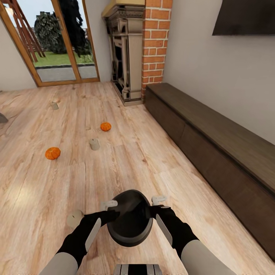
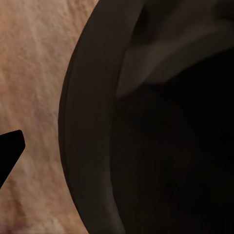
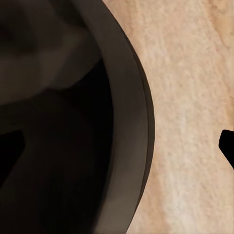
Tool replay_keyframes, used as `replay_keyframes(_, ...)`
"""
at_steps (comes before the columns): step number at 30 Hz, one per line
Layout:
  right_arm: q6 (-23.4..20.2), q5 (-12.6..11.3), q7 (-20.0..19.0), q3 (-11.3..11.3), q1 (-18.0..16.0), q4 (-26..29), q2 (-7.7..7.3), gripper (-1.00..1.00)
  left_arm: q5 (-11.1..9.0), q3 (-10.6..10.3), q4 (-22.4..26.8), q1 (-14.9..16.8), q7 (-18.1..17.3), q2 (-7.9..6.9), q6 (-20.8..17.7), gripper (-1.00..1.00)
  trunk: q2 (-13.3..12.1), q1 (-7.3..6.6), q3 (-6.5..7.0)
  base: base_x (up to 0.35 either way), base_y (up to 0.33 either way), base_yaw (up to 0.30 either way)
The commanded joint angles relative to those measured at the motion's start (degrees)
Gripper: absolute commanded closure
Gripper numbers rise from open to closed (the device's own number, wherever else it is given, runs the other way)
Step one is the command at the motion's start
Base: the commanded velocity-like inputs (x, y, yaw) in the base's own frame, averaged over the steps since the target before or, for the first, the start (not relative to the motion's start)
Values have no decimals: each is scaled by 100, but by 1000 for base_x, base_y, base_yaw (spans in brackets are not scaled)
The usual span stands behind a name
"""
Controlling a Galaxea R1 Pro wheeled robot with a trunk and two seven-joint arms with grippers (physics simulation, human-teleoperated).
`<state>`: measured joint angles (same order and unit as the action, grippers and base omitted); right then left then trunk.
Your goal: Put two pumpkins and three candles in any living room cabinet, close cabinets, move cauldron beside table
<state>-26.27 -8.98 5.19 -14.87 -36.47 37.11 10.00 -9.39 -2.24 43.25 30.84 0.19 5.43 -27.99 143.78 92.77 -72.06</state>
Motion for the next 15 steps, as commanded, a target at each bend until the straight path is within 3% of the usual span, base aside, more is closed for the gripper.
replay_keyframes(1,-21,-60,54,-16,-2,7,0,-100,-40,-6,8,1,7,0,-27,-100,3,1,-27,0,0,0)
replay_keyframes(6,-19,-60,50,-16,-1,0,0,-100,-38,-13,8,1,6,2,-22,-100,3,1,-27,0,0,0)
replay_keyframes(12,-13,-60,44,-16,-1,-2,0,-100,-37,-13,8,1,6,2,-22,-100,11,17,-160,0,0,0)
replay_keyframes(15,-9,-60,44,-16,-3,-2,0,-100,-39,-11,8,1,7,2,-22,-100,11,17,-160,0,0,0)
